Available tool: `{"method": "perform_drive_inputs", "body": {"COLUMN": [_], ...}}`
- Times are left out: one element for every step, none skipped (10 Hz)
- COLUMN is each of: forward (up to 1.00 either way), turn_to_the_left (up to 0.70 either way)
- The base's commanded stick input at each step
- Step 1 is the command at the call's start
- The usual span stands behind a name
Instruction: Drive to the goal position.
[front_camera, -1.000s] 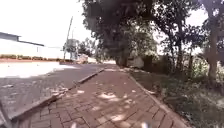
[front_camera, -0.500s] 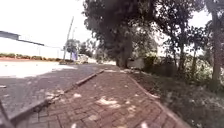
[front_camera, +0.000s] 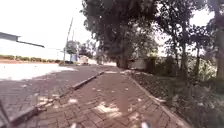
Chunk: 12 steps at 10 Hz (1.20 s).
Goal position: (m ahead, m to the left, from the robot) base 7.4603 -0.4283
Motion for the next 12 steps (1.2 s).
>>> {"method": "perform_drive_inputs", "body": {"forward": [0.50,0.50,0.50,0.50,0.50,0.50,0.50,0.50,0.50,0.50,0.50,0.50], "turn_to_the_left": [0.00,0.00,0.00,0.00,0.00,0.00,0.00,0.00,0.00,0.00,0.00,0.00]}}
